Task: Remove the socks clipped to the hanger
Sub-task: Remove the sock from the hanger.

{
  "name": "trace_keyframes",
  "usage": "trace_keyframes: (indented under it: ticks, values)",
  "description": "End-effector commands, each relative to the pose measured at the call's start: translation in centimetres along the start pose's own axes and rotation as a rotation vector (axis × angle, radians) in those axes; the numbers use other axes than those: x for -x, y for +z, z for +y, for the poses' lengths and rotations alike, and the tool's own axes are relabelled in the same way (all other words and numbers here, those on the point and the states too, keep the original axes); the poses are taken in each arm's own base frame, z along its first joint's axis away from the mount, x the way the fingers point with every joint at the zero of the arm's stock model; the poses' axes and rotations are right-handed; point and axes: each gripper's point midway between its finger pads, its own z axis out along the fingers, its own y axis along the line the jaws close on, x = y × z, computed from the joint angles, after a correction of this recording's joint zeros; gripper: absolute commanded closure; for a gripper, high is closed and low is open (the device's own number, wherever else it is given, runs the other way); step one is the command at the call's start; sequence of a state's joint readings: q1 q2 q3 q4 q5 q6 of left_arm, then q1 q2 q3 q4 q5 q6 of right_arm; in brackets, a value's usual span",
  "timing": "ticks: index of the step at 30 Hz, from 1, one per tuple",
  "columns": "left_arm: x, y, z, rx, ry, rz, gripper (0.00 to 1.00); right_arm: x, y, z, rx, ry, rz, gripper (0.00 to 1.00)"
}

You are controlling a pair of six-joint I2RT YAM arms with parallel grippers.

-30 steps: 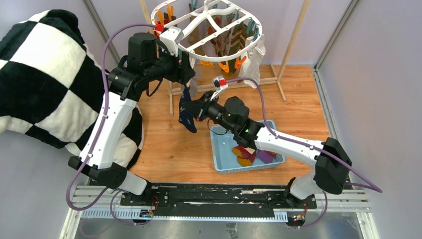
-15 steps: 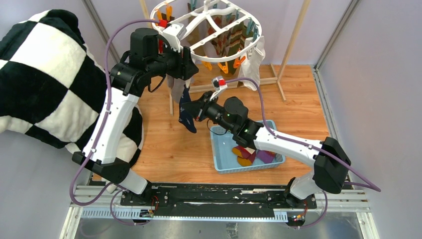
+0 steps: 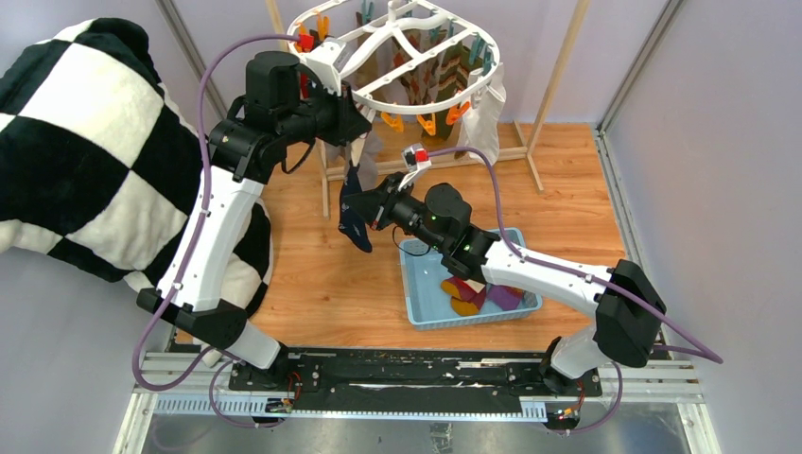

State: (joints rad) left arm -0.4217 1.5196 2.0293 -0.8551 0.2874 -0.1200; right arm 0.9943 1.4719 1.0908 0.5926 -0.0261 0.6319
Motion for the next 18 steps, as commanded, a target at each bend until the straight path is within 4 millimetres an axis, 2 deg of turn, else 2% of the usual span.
trace_keyframes:
  ticks: [1, 4, 6, 8, 12, 15, 18]
  values:
    - [1.6, -0.7, -0.3, 0.001, 0.016, -0.065, 1.00, -0.2, 0.1, 1.2, 0.028, 0.002, 0.014, 1.00]
    - [1.8, -1.1, -0.7, -0.012, 0.014, -0.098, 1.00, -0.3, 0.1, 1.1, 0.028, 0.002, 0.017, 1.00]
    - [2.1, -1.3, -0.9, -0.024, 0.010, -0.128, 0.95, -0.3, 0.1, 1.2, 0.032, 0.003, 0.020, 1.00]
    - [2.3, -1.6, -1.2, -0.033, 0.014, -0.157, 1.00, -0.4, 0.1, 1.4, 0.037, 0.004, 0.026, 1.00]
    - [2.8, -2.1, -1.2, -0.030, 0.017, -0.203, 1.00, -0.8, -0.2, 1.0, 0.027, 0.004, 0.037, 1.00]
    - [2.5, -1.8, -1.2, -0.030, 0.008, -0.190, 0.80, -0.7, -0.3, 1.0, 0.026, 0.001, 0.037, 1.00]
    - [2.6, -1.8, -1.3, -0.039, 0.001, -0.193, 0.75, -0.7, -0.4, 1.0, 0.022, -0.003, 0.039, 1.00]
